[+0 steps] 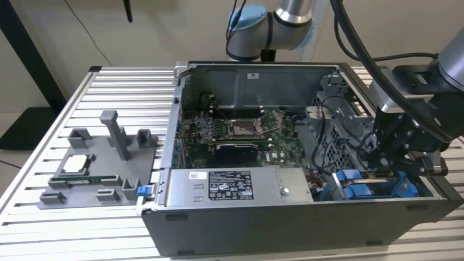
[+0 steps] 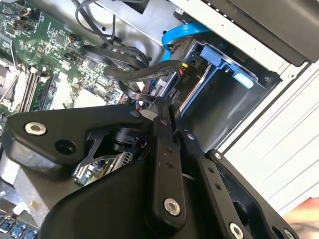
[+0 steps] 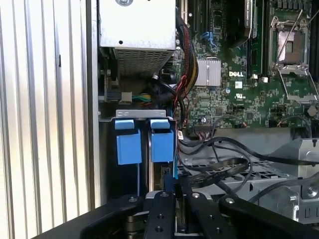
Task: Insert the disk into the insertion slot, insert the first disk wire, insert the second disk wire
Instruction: 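Insert the second disk wire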
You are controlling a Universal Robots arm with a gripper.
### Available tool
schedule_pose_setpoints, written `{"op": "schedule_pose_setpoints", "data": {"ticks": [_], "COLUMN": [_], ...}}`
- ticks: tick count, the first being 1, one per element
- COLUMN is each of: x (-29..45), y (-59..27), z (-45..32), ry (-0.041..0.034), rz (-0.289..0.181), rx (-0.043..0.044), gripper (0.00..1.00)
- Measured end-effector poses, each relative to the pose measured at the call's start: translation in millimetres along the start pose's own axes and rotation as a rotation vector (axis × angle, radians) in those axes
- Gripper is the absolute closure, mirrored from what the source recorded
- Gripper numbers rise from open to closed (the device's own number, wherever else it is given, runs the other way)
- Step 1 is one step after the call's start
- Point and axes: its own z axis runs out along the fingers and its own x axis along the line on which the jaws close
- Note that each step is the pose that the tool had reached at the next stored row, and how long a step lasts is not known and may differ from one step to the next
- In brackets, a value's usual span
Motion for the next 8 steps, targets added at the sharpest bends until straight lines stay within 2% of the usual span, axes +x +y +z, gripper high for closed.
{"op": "schedule_pose_setpoints", "data": {"ticks": [8], "x": [0.1], "y": [-0.2], "z": [0.5], "ry": [0.0000], "rz": [0.000], "rx": [0.0014], "gripper": [1.00]}}
